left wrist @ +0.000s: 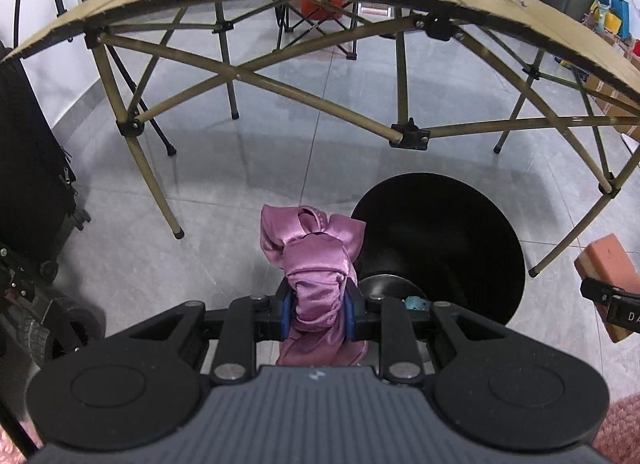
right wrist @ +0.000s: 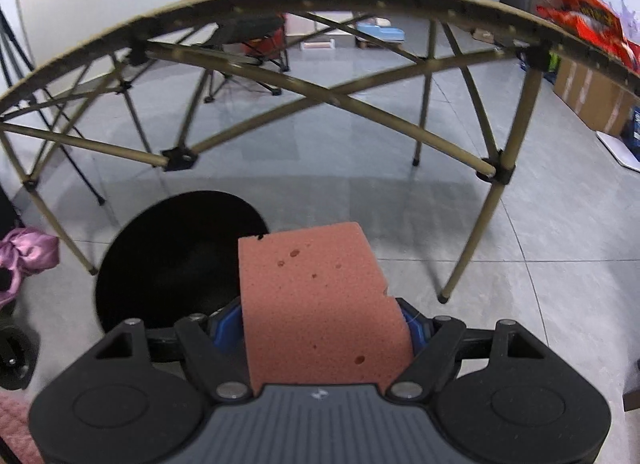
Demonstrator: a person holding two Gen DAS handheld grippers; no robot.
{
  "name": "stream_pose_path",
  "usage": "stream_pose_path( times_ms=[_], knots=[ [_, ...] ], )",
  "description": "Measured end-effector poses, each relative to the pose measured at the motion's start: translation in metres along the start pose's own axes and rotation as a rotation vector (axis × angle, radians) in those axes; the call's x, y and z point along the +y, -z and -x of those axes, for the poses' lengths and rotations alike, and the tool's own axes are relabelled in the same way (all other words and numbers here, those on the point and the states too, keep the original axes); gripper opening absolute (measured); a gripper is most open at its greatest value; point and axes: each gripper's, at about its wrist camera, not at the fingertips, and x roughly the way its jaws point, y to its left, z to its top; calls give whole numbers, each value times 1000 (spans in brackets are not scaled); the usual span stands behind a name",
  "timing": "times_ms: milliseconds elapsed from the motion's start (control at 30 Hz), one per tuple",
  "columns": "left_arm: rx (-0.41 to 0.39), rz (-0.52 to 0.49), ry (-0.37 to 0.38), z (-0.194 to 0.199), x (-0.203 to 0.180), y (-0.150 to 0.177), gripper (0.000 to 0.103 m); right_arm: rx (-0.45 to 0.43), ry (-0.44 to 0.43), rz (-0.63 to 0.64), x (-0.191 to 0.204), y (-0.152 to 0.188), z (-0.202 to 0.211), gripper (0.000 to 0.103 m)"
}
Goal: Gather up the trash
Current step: 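Carry the pink scrunchie and pink sponge with both grippers over the black bin, then open the left gripper to drop the pink scrunchie into the bin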
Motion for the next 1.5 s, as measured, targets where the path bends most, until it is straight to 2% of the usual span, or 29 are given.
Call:
stream_pose_path(
  times_ms=[433, 900, 1500],
  knots=[
    [79, 6, -24, -31, -16, -21, 24, 28, 34, -39, -12, -9, -31, 76],
    [100, -64, 15, -47, -66, -35, 24, 10, 62, -78, -30, -11, -38, 76],
    [134, -116, 36, -69, -124, -44, 24, 33, 115, -124, -60, 3, -39, 76]
  ],
)
